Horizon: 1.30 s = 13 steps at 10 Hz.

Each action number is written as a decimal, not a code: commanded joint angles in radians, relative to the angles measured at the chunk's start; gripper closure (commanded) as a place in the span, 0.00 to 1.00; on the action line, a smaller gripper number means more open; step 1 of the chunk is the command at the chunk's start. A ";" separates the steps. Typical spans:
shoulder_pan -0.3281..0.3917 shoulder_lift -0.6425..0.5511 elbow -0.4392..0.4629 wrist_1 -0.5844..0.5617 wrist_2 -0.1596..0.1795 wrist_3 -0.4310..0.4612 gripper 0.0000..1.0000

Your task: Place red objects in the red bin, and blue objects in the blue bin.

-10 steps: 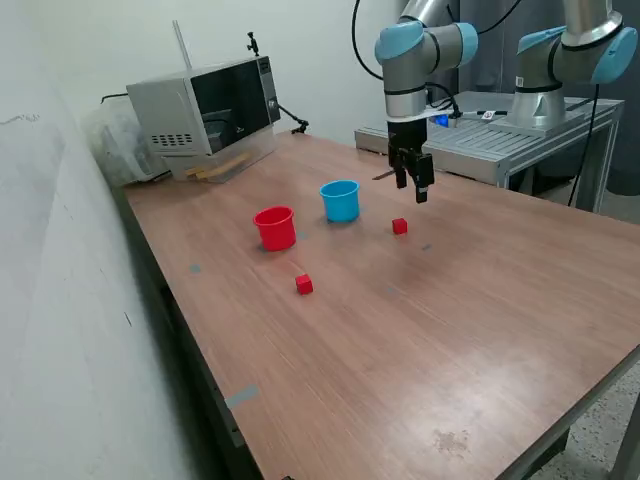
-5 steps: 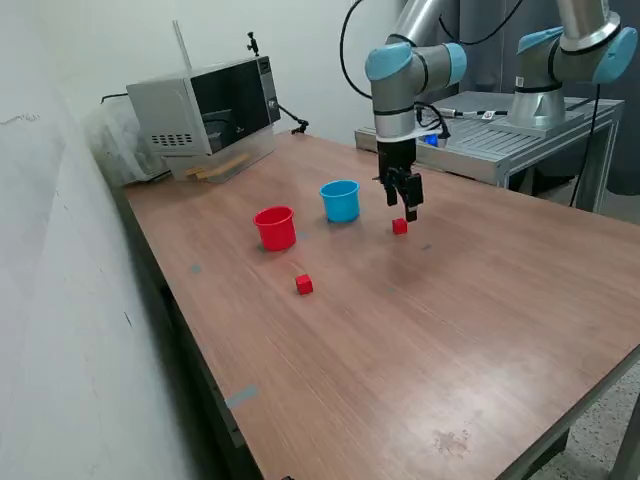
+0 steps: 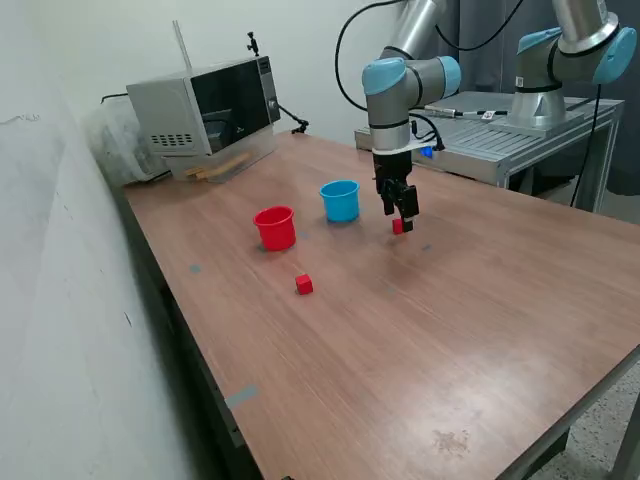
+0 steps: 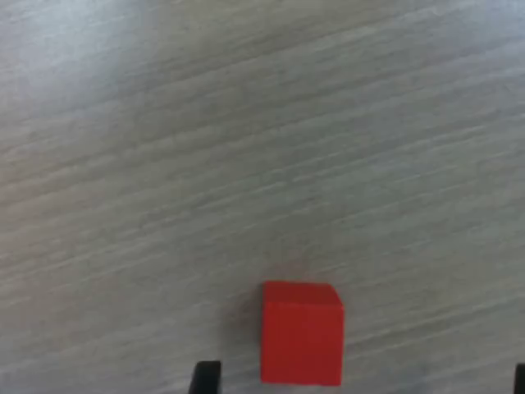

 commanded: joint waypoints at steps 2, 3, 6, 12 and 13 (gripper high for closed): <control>-0.013 0.011 0.004 -0.004 0.000 0.000 0.00; -0.018 0.022 0.006 -0.004 0.000 0.000 0.00; -0.031 0.025 0.018 -0.004 -0.003 0.000 0.00; -0.048 0.030 0.014 -0.004 -0.010 0.000 1.00; -0.050 0.028 0.012 -0.004 -0.011 0.000 1.00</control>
